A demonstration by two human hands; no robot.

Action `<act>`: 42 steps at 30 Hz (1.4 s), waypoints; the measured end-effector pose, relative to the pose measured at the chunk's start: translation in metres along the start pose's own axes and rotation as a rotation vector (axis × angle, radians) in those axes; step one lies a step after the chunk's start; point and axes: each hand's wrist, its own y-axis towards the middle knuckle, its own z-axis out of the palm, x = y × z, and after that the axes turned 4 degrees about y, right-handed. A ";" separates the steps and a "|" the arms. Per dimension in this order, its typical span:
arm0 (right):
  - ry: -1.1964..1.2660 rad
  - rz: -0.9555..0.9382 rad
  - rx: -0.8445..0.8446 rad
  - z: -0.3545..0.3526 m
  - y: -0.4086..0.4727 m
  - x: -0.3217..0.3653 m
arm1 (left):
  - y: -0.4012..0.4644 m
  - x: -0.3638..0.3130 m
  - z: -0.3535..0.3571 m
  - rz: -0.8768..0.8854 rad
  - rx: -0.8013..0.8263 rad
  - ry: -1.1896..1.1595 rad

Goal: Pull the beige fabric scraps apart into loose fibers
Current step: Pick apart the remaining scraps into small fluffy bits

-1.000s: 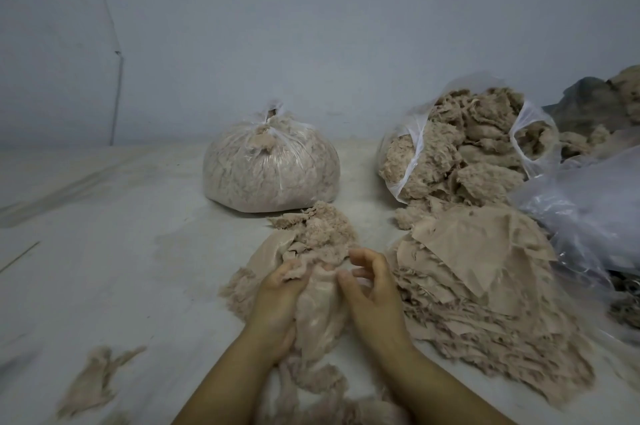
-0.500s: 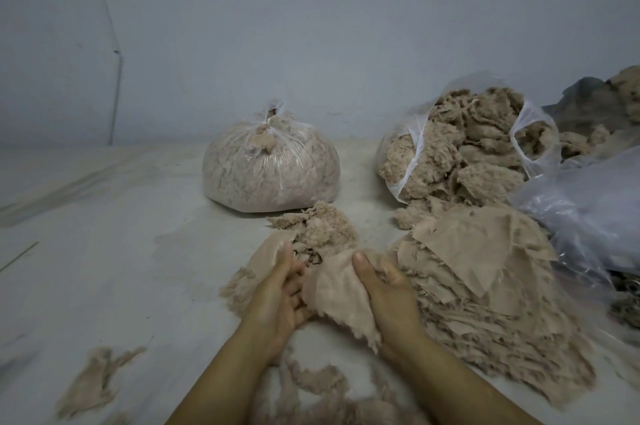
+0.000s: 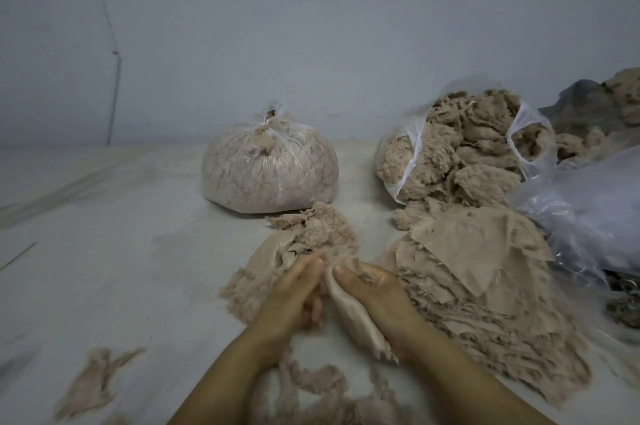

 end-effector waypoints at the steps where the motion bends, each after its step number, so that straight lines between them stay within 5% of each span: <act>1: -0.007 0.015 0.005 0.002 0.000 0.000 | -0.003 0.000 0.003 0.011 0.072 0.060; 5: 0.023 -0.025 -0.162 -0.003 0.004 0.007 | -0.003 0.000 0.001 0.017 0.023 0.048; 10: -0.013 -0.024 -0.146 -0.003 0.003 0.008 | -0.002 0.000 -0.001 -0.071 0.046 -0.186; 22: -0.079 -0.204 -0.535 -0.025 0.014 0.038 | 0.010 -0.003 -0.023 -0.024 -0.451 0.159; 25: -0.349 -0.231 -0.686 -0.059 0.020 0.064 | 0.010 -0.003 -0.044 0.001 -0.534 0.514; 29: -1.015 -0.203 -0.813 -0.095 0.018 0.094 | 0.005 0.006 -0.047 -0.166 -0.341 1.049; 31: -1.206 -0.233 -0.833 -0.094 0.012 0.095 | 0.005 0.012 -0.043 -0.150 -0.295 1.084; 35: -1.076 -0.483 -0.541 -0.051 -0.003 0.070 | 0.009 0.006 -0.040 -0.038 -0.385 0.817; 38: -0.915 -0.250 -0.169 -0.020 -0.008 0.036 | 0.010 -0.004 -0.033 -0.051 -0.380 0.461; 42: -0.981 -0.122 0.076 0.001 -0.004 -0.003 | 0.006 -0.007 -0.032 -0.185 -0.279 -0.002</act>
